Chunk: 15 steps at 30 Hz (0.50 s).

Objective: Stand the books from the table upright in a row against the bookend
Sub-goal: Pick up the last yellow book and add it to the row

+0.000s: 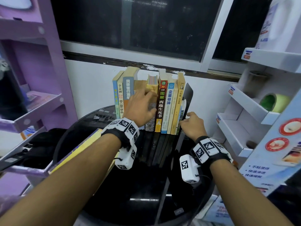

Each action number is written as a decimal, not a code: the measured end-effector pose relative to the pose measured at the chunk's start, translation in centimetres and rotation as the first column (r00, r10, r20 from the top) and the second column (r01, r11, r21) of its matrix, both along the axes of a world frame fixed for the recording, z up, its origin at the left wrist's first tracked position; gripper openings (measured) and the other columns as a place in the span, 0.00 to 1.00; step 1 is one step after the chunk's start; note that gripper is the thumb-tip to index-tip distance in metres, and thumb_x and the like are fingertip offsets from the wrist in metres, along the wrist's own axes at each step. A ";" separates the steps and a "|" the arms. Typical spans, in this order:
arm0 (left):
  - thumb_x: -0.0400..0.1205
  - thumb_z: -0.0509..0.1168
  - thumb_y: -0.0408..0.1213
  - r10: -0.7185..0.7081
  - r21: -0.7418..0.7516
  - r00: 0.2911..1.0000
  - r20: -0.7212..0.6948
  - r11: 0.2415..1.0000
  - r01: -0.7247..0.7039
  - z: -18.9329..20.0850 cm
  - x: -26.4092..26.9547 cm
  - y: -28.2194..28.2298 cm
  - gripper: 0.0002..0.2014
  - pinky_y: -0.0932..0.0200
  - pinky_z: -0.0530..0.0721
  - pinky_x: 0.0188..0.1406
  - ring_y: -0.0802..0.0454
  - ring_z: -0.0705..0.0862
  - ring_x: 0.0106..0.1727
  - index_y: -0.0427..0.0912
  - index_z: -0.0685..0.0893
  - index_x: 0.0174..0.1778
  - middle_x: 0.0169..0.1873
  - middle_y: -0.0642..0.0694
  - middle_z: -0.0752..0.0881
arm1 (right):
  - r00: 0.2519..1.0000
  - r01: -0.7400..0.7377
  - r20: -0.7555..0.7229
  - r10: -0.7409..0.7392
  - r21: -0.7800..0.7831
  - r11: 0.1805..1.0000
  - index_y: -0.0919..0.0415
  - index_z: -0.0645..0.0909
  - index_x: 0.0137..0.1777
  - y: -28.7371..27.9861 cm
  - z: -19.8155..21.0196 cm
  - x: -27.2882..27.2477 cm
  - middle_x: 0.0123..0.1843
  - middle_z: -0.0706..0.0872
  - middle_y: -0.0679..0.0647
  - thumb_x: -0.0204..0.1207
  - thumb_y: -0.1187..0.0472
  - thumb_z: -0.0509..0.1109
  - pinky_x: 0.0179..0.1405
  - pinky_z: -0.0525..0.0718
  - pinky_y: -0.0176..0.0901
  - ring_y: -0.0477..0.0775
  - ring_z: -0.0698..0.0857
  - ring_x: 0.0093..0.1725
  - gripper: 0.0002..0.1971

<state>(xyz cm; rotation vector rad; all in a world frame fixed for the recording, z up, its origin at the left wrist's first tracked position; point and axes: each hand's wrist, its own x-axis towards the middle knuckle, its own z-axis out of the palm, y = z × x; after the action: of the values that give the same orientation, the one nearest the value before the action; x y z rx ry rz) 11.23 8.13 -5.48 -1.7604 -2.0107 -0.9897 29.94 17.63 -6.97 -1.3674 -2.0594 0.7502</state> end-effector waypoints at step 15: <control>0.75 0.69 0.55 0.395 -0.618 0.871 0.291 0.773 -0.144 -4.8 -8.1 -8.8 0.37 0.43 0.75 0.70 0.38 0.72 0.73 0.47 0.67 0.78 0.77 0.41 0.67 | 0.890 -0.281 0.308 0.336 -0.208 0.937 0.72 0.71 0.74 -8.2 -0.9 -8.3 0.70 0.78 0.71 0.81 0.48 0.68 0.66 0.80 0.64 0.69 0.84 0.58 0.31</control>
<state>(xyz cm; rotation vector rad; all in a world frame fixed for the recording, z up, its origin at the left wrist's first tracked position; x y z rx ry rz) 3.13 -0.62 -10.28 -1.4989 -3.0041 -0.7256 21.62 9.40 -7.82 -1.3425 -2.5842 0.8756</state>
